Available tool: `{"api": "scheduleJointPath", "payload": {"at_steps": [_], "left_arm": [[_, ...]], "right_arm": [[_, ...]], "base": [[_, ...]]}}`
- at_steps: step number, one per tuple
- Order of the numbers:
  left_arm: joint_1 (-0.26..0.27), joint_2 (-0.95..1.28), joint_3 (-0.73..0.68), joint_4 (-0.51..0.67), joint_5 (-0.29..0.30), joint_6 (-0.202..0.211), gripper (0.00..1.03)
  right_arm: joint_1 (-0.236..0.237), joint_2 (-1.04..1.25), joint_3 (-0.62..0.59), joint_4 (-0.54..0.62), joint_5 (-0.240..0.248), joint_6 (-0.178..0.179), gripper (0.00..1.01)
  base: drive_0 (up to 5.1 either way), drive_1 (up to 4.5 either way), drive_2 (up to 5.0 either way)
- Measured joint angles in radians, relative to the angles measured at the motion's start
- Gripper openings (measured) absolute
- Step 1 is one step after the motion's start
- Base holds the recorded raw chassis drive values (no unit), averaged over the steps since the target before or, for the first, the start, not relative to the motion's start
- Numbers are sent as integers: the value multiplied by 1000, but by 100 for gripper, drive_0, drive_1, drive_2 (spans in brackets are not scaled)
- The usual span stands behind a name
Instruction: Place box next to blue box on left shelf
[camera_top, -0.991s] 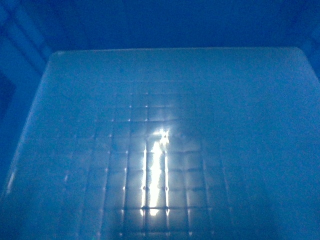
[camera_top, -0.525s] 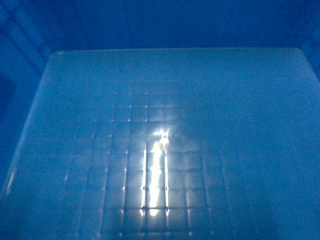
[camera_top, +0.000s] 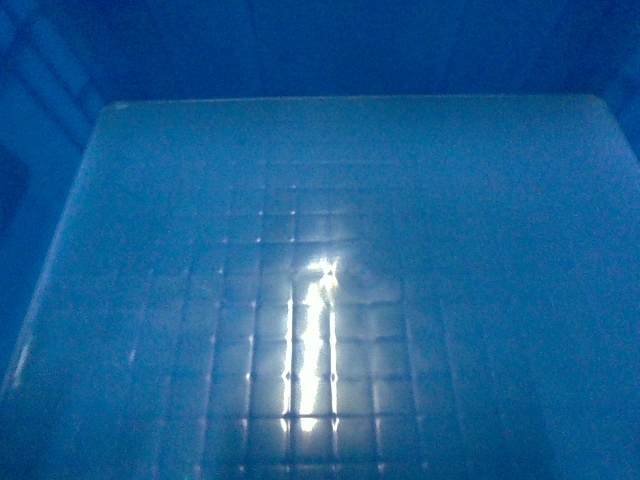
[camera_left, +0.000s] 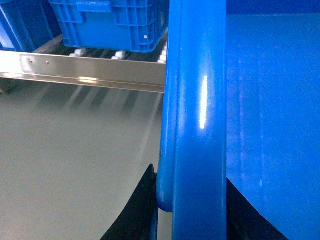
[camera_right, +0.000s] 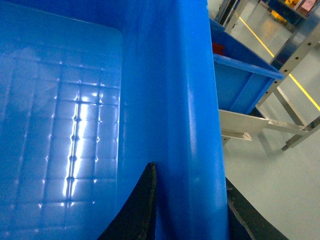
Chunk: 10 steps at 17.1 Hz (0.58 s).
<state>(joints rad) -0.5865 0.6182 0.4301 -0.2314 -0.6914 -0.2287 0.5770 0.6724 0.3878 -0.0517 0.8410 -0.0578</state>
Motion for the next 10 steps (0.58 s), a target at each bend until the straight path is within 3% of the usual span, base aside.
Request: {"api": "scheduleJointPath", "payload": {"at_steps": [10], "left_arm": [[0, 0, 0, -1, 0, 0, 19]], "right_arm": [[0, 0, -1, 0, -3, 0, 22]], "base": [[0, 0, 0]]}}
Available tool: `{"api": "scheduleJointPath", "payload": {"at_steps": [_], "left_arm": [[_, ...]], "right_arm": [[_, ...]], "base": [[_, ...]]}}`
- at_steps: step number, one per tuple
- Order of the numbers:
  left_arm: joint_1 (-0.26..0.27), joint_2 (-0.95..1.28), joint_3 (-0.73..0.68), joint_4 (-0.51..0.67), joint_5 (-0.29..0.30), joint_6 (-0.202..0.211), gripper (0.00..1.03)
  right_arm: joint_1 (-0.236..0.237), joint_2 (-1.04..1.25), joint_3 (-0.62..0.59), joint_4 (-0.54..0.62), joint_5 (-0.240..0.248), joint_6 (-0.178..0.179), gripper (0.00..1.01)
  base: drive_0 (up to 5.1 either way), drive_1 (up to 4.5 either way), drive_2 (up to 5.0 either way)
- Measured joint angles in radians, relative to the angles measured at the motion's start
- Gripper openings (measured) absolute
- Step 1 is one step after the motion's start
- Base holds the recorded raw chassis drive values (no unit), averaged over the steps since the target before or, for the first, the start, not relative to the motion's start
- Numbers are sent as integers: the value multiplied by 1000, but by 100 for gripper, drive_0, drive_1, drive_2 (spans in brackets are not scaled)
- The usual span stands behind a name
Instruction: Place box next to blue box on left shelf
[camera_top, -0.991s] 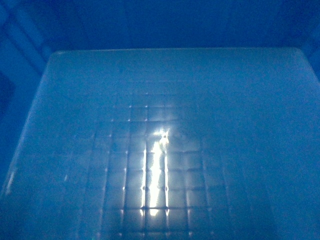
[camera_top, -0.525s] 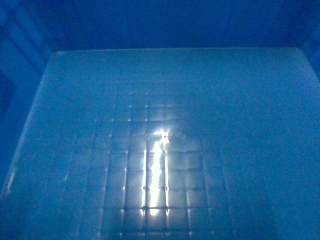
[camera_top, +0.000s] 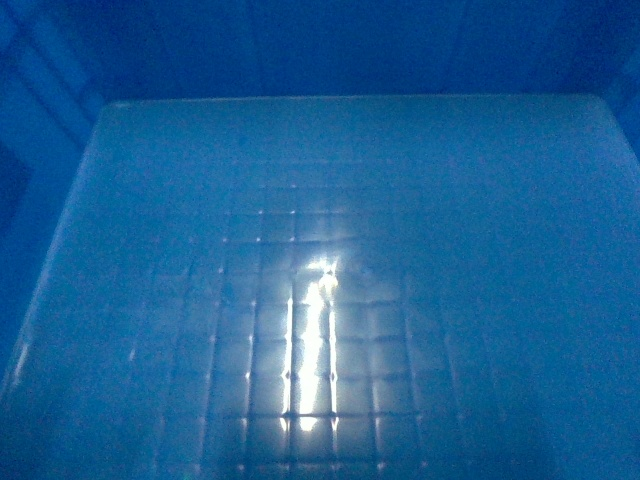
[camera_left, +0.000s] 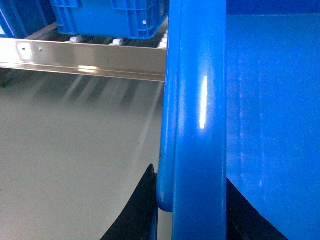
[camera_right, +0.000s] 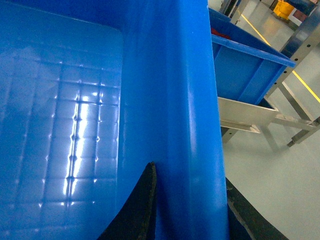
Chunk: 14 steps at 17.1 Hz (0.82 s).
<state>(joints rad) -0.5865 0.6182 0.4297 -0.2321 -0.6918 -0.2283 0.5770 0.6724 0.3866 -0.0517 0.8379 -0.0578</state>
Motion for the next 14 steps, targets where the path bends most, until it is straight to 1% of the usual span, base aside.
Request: {"api": "scheduleJointPath", "payload": {"at_steps": [14], "left_arm": [[0, -2, 0, 1, 0, 0, 19]], "right_arm": [[0, 0, 0, 2, 2, 0, 22]], "base": [[4, 436, -427]]}}
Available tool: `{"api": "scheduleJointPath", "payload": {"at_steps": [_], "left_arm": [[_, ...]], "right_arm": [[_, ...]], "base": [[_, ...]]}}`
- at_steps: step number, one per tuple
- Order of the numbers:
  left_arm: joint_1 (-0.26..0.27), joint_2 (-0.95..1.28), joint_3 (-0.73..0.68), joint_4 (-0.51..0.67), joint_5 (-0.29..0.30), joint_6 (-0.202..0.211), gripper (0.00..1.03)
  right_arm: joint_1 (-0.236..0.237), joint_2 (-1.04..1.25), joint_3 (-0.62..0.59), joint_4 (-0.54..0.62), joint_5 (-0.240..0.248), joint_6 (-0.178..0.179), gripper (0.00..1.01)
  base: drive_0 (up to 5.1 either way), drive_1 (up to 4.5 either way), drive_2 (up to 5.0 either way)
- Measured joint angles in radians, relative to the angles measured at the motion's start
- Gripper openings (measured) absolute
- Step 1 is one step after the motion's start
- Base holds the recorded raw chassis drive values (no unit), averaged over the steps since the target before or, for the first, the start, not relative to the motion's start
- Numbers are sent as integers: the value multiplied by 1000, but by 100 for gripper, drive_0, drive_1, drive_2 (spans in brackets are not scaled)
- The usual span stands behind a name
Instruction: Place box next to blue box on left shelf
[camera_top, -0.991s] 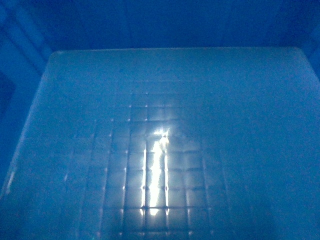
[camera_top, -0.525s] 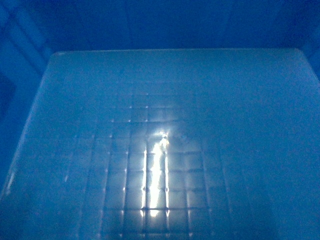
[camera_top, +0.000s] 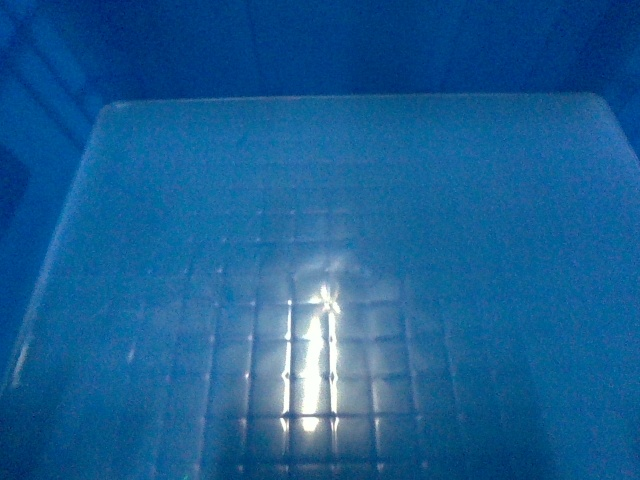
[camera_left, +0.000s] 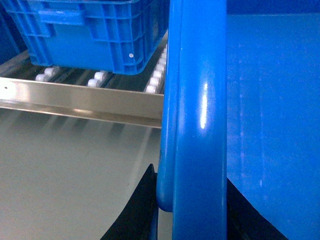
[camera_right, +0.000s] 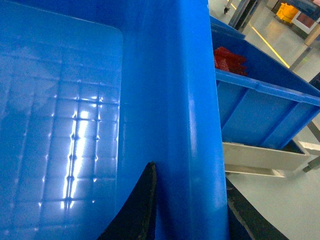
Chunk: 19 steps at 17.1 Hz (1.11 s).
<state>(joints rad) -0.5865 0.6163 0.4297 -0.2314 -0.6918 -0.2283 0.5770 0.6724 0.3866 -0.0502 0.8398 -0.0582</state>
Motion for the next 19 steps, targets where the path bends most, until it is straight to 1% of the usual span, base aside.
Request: {"api": "scheduleJointPath", "payload": {"at_steps": [15, 19], "left_arm": [[0, 2, 0, -2, 0, 0, 19], [0, 6, 0, 0, -1, 0, 19]], "right_arm": [[0, 0, 0, -1, 0, -3, 22], [0, 5, 0, -1, -1, -3, 22]], "base": [[4, 436, -427], [0, 0, 0]]}}
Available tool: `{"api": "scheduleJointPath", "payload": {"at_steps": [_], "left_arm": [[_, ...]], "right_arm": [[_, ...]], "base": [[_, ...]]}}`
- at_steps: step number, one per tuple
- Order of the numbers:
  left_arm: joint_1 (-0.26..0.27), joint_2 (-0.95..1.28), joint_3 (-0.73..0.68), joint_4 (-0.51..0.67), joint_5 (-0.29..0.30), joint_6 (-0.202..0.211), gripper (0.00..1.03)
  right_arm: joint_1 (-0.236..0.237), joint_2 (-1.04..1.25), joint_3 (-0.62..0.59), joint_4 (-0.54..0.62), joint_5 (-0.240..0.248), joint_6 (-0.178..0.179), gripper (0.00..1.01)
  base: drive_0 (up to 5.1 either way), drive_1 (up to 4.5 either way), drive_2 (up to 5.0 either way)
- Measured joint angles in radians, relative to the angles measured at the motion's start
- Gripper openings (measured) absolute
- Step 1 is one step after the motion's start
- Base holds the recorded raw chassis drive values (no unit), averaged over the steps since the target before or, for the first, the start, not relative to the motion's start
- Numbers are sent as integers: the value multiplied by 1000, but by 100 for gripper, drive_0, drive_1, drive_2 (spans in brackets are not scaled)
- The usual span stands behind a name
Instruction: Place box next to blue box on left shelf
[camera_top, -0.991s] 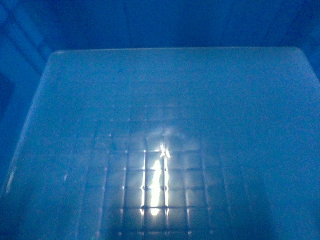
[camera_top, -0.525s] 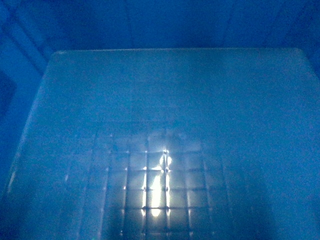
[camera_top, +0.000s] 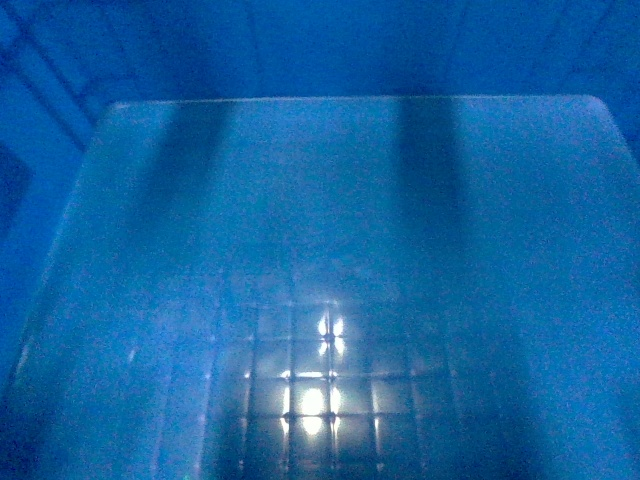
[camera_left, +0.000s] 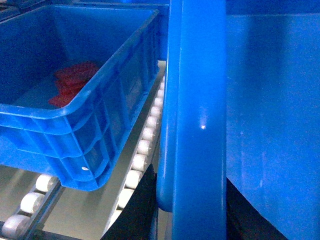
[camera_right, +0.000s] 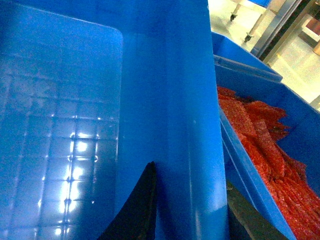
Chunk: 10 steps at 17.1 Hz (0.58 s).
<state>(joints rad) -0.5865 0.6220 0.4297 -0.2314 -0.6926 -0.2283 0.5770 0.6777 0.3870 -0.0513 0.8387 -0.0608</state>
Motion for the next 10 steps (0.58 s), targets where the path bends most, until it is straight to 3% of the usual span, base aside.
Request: {"api": "scheduleJointPath", "payload": {"at_steps": [10], "left_arm": [[0, 0, 0, 0, 0, 0, 19]], "right_arm": [[0, 0, 0, 0, 0, 0, 22]], "base": [[0, 0, 0]]}}
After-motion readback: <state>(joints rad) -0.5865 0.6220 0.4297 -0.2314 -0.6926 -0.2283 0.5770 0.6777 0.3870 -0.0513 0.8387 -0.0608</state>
